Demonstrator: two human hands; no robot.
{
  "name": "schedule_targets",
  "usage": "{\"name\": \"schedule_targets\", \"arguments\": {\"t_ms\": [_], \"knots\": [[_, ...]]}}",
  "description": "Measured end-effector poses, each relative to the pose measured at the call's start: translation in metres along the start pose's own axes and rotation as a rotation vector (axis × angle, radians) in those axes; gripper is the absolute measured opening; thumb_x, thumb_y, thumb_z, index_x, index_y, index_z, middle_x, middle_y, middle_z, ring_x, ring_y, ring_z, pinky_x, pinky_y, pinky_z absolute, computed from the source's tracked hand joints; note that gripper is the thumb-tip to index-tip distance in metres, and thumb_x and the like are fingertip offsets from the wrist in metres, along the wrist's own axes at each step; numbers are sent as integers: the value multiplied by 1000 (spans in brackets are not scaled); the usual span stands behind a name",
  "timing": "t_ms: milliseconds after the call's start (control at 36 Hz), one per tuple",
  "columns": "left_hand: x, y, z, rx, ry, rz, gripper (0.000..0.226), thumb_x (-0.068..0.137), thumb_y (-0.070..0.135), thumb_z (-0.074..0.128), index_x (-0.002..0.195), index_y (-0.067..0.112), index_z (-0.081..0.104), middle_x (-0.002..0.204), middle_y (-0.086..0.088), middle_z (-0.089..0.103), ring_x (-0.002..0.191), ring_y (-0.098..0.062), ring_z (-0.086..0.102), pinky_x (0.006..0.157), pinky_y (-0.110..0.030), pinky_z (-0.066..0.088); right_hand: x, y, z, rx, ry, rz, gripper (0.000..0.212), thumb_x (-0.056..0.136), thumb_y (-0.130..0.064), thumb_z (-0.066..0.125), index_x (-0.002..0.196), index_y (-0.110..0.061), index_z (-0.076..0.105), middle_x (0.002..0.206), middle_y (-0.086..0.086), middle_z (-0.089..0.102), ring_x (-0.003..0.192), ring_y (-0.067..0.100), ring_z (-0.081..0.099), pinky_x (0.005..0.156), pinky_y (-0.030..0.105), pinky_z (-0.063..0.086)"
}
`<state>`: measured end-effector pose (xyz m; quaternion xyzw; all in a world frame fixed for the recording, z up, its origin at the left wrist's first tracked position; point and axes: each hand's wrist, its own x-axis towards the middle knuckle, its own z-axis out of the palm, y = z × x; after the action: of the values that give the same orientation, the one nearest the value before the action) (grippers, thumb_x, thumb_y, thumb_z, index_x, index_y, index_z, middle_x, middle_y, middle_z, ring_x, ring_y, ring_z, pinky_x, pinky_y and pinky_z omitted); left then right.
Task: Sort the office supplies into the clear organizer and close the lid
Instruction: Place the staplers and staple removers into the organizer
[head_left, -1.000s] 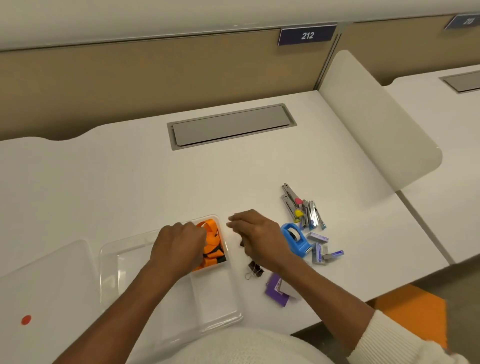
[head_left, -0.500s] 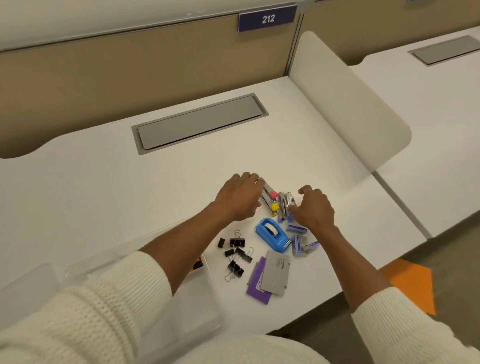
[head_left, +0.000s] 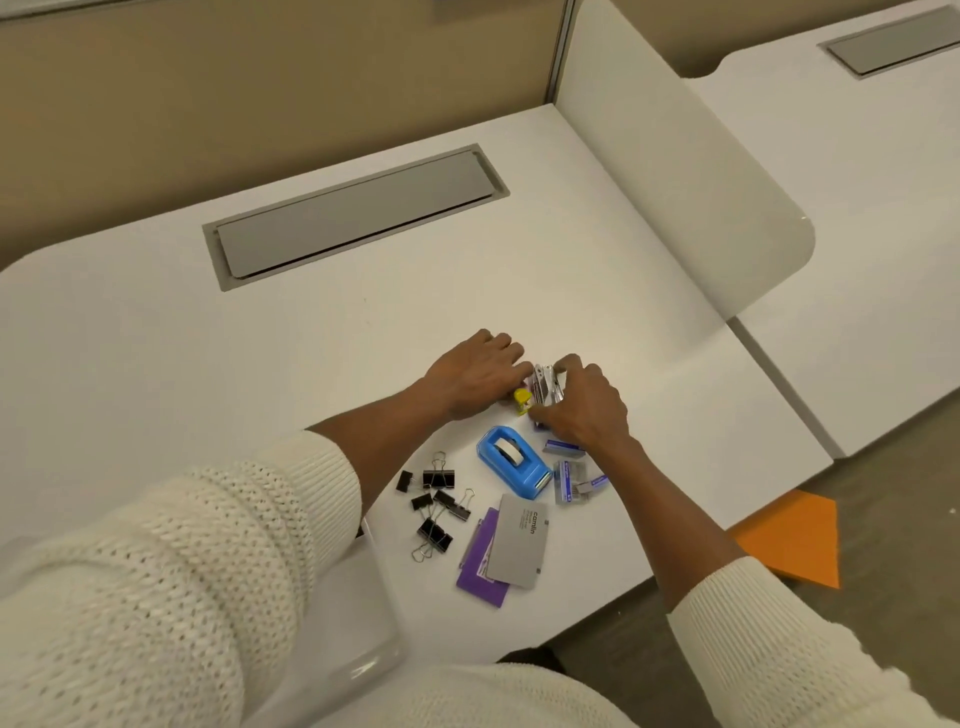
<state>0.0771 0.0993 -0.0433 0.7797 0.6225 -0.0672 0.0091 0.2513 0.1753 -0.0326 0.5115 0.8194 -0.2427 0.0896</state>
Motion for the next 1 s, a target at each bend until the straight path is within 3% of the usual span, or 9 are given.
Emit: {"name": "schedule_targets", "arguments": {"t_ms": [167, 278, 444, 500, 583, 667, 750, 861, 1000], "knots": [[-6, -2, 1, -42, -1, -64, 31, 101, 17, 63, 130, 13, 55, 123, -7, 64, 109, -26, 60, 79, -36, 47, 11, -5, -3, 71, -11, 65, 65, 72, -42, 87, 126, -19, 58, 122, 8, 66, 103, 27, 66, 78, 37, 57], [-15, -8, 2, -182, 9, -207, 21, 99, 19, 65, 118, 15, 58, 115, -5, 65, 104, -26, 61, 70, -34, 38, 15, -9, -5, 168, -12, 151, 47, 72, -40, 88, 107, -20, 63, 112, 6, 71, 93, 23, 66, 79, 41, 61], [-29, -17, -14, -778, 179, -591, 31, 93, 38, 76, 103, 12, 63, 92, -1, 66, 83, -26, 59, 71, -38, 46, 21, -14, -4, 405, -52, 237, 29, 72, -30, 91, 88, -19, 69, 105, 9, 76, 83, 26, 76, 79, 47, 66], [-34, -21, -21, -989, 267, -714, 30, 91, 36, 80, 102, 11, 66, 92, -3, 68, 82, -22, 58, 72, -39, 48, 20, -17, -7, 535, -80, 266, 24, 74, -28, 92, 83, -20, 71, 100, 9, 75, 76, 22, 76, 70, 41, 67], [-48, -27, -29, -1358, 386, -861, 24, 90, 29, 83, 90, 13, 65, 87, -4, 66, 81, -19, 60, 77, -42, 58, 15, -26, -17, 698, -137, 253, 30, 75, -25, 93, 95, -10, 77, 84, 10, 80, 65, 13, 78, 51, 25, 61], [-73, -31, -37, -1593, 476, -934, 29, 93, 21, 82, 102, -2, 67, 92, -12, 65, 90, -25, 68, 85, -49, 66, 2, -39, -30, 791, -141, 176, 29, 77, -22, 91, 98, -7, 77, 68, -1, 79, 62, 5, 76, 49, 20, 57], [-106, -33, -47, -1666, 567, -999, 32, 94, 20, 80, 110, -4, 68, 100, -17, 74, 98, -31, 76, 81, -45, 68, -16, -58, -38, 830, -151, 78, 32, 77, -21, 91, 101, -8, 75, 71, 0, 79, 65, 9, 77, 53, 23, 60], [-162, -31, -64, -1685, 688, -1113, 32, 95, 19, 78, 111, -7, 68, 110, -28, 75, 106, -41, 75, 82, -53, 67, -46, -91, -37, 861, -213, -52, 36, 76, -19, 91, 105, -7, 72, 83, 9, 81, 69, 18, 79, 57, 28, 61], [-245, -17, -73, -1564, 747, -1350, 25, 93, 25, 80, 99, 2, 73, 99, -15, 80, 98, -33, 78, 81, -51, 67, -89, -133, -19, 883, -362, -166, 37, 79, -18, 88, 107, -7, 68, 81, 10, 81, 72, 19, 79, 57, 29, 62]]}}
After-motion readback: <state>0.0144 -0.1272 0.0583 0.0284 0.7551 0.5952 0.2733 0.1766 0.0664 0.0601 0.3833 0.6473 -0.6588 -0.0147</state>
